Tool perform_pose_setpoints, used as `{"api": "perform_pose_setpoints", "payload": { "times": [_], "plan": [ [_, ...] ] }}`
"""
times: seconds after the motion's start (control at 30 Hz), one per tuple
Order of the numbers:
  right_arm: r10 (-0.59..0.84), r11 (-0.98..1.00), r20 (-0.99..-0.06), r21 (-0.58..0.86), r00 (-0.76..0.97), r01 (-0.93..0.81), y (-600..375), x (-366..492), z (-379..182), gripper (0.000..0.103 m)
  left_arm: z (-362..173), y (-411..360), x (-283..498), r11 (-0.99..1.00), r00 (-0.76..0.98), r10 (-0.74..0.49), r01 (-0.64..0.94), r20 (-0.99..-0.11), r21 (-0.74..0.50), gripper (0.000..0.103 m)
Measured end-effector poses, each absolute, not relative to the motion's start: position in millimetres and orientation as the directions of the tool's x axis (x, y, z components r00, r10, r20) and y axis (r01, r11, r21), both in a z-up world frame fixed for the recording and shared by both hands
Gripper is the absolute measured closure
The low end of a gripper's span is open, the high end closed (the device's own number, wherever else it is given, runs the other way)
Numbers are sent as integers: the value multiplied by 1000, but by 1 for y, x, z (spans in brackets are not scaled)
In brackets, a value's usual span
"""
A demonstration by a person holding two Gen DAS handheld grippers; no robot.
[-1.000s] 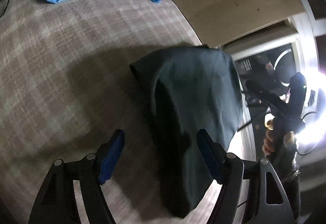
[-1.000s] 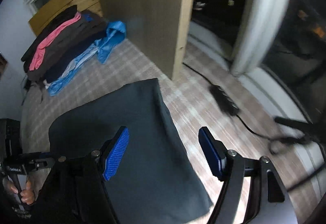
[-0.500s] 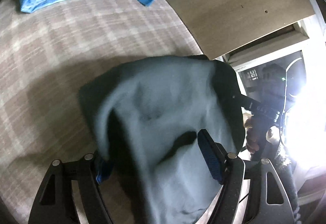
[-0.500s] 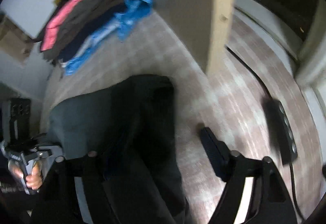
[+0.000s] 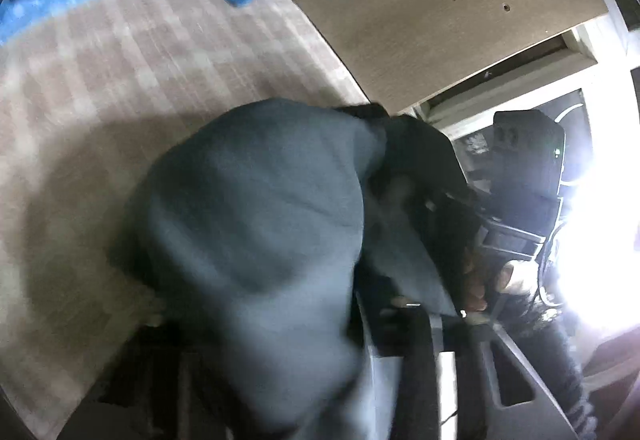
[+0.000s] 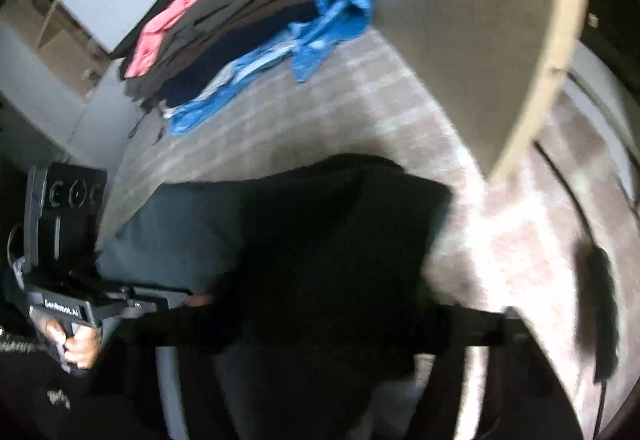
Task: Fold clothes
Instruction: 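Lift the folded trousers with both grippers and carry them toward the clothes pile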
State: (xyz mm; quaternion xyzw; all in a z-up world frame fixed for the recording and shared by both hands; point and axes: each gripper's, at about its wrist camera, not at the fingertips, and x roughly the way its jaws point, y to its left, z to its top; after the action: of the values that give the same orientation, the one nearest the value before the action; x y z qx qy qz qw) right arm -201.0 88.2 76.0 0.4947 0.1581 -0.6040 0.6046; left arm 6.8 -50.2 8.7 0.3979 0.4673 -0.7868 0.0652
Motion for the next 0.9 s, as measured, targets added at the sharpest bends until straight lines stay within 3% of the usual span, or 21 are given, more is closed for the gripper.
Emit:
{"api": "perform_pose_setpoints", "payload": {
  "times": [0.03, 0.1, 0.47, 0.77, 0.9],
  "plan": [
    [-578, -229, -788, 404, 210, 885, 92, -201, 77, 66, 9, -49, 6, -562, -681, 264, 467, -683, -683, 80],
    [-594, -218, -776, 409, 212, 886, 97, -197, 82, 91, 13, -45, 4, -599, -685, 251, 445, -684, -666, 83],
    [-697, -216, -717, 235, 19, 948, 133, -121, 161, 92, 48, -36, 31, -716, -731, 246, 306, -636, -628, 88],
    [-813, -348, -557, 234, -169, 908, 172, -32, 231, 92, 142, -40, 107, -927, -796, 165, 76, -583, -366, 89],
    [-868, -353, -444, 234, -224, 906, 169, 18, 255, 92, 184, -41, 141, -975, -825, 140, -20, -548, -220, 89]
  ]
}}
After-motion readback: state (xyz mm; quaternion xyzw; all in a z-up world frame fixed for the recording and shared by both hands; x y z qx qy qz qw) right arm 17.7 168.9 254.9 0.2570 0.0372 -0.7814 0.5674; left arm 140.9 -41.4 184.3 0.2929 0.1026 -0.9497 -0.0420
